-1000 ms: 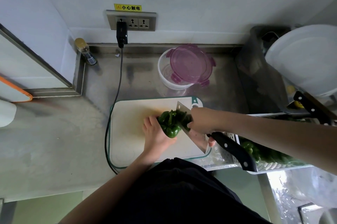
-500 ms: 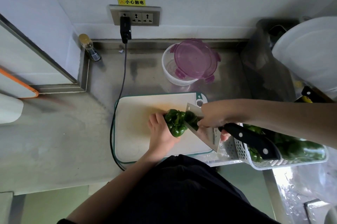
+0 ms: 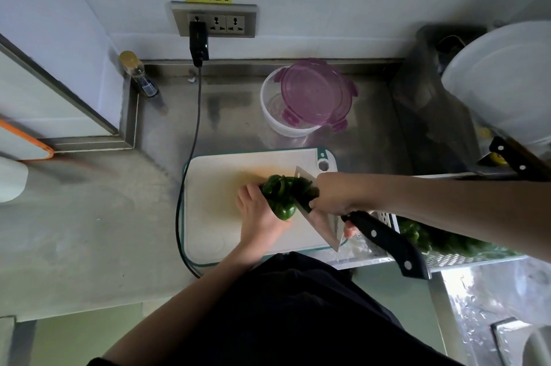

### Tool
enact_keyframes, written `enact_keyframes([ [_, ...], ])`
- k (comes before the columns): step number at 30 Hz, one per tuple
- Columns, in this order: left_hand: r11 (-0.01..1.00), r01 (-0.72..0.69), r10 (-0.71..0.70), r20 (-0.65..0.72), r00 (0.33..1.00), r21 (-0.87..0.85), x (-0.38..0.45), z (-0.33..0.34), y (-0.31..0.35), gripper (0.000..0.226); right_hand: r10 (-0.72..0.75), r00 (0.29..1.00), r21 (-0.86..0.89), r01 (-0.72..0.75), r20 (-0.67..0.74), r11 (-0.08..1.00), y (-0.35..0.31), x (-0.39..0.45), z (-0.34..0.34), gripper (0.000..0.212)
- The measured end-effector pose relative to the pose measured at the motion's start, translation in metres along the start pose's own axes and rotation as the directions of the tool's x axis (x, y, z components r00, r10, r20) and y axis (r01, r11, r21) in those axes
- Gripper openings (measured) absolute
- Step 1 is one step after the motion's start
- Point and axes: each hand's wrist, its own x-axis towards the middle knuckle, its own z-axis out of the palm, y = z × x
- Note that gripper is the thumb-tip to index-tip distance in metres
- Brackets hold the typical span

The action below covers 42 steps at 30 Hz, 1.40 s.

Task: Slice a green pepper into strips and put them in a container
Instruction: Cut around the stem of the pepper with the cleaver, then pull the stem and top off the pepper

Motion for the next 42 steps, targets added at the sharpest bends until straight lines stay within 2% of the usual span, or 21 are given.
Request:
enact_keyframes([
  [4,0.995,0.077,-0.073,0.067,0.995,-0.067,0.0,-0.004,-0.006,0.066,-0.074,0.997,0.02,0.074,0.002,0.997,0.004,0.004,0.0,0.029],
  [7,0.973,0.174,-0.144,0.193,0.971,-0.153,0.007,-0.011,-0.008,0.075,-0.072,0.997,-0.025,0.071,-0.03,0.997,0.014,-0.008,-0.021,0.03],
  [10,0.955,0.192,-0.123,0.29,0.949,-0.226,0.014,-0.019,-0.017,0.084,-0.134,0.991,0.182,0.126,0.03,0.975,0.039,-0.031,-0.051,0.027],
  [13,0.961,0.124,-0.04,0.319,0.947,-0.247,0.019,-0.03,-0.023,0.087,-0.064,0.986,0.342,0.114,-0.153,0.933,0.072,-0.026,-0.048,0.028],
  [15,0.973,0.069,0.006,0.32,0.948,-0.221,0.025,-0.04,-0.025,0.087,0.019,0.963,0.351,0.079,-0.268,0.933,0.083,-0.002,-0.021,0.03],
  [18,0.982,0.022,0.046,0.352,0.935,-0.186,0.033,-0.053,-0.031,0.088,0.056,0.934,0.374,0.087,-0.354,0.923,0.076,0.031,0.022,0.031],
  [21,0.971,0.021,0.065,0.351,0.934,-0.238,0.032,-0.058,-0.031,0.089,0.063,0.909,0.473,0.155,-0.412,0.867,0.066,0.053,0.046,0.029],
  [22,0.965,0.034,0.057,0.335,0.94,-0.259,0.03,-0.058,-0.03,0.089,0.072,0.897,0.472,0.16,-0.436,0.867,0.064,0.061,0.051,0.031],
  [25,0.954,0.066,0.015,0.267,0.964,-0.292,0.026,-0.06,-0.03,0.087,0.092,0.857,0.292,0.07,-0.506,0.954,0.062,0.085,0.063,0.038],
  [27,0.962,0.05,0.013,0.226,0.974,-0.269,0.024,-0.064,-0.033,0.088,0.095,0.852,0.277,0.06,-0.515,0.959,0.062,0.097,0.067,0.038],
  [32,0.996,-0.085,0.082,0.206,0.975,0.003,0.024,-0.078,-0.043,0.086,0.117,0.83,0.152,-0.039,-0.546,0.988,0.057,0.117,0.066,0.056],
  [34,0.989,-0.13,0.109,0.247,0.963,0.069,0.025,-0.083,-0.045,0.087,0.109,0.755,0.091,-0.066,-0.646,0.994,0.047,0.112,0.062,0.065],
  [35,0.985,-0.144,0.114,0.271,0.956,0.093,0.025,-0.085,-0.044,0.088,0.053,0.683,0.065,-0.009,-0.729,0.998,0.038,0.105,0.058,0.063],
  [36,0.981,-0.157,0.117,0.299,0.947,0.113,0.026,-0.086,-0.043,0.087,-0.06,0.592,0.007,0.111,-0.804,0.994,0.027,0.096,0.054,0.057],
  [37,0.976,-0.178,0.13,0.316,0.94,0.126,0.026,-0.086,-0.043,0.087,-0.224,0.51,-0.11,0.244,-0.831,0.964,0.015,0.086,0.05,0.049],
  [38,0.97,-0.202,0.15,0.326,0.933,0.135,0.027,-0.085,-0.043,0.087,-0.398,0.467,-0.246,0.353,-0.79,0.903,0.001,0.077,0.048,0.043],
  [40,0.956,-0.254,0.193,0.342,0.92,0.144,0.029,-0.082,-0.045,0.087,-0.654,0.48,-0.488,0.436,-0.585,0.756,-0.024,0.069,0.049,0.041],
  [42,0.949,-0.285,0.221,0.355,0.908,0.138,0.032,-0.081,-0.046,0.085,-0.745,0.46,-0.636,0.4,-0.484,0.66,-0.04,0.072,0.051,0.042],
])
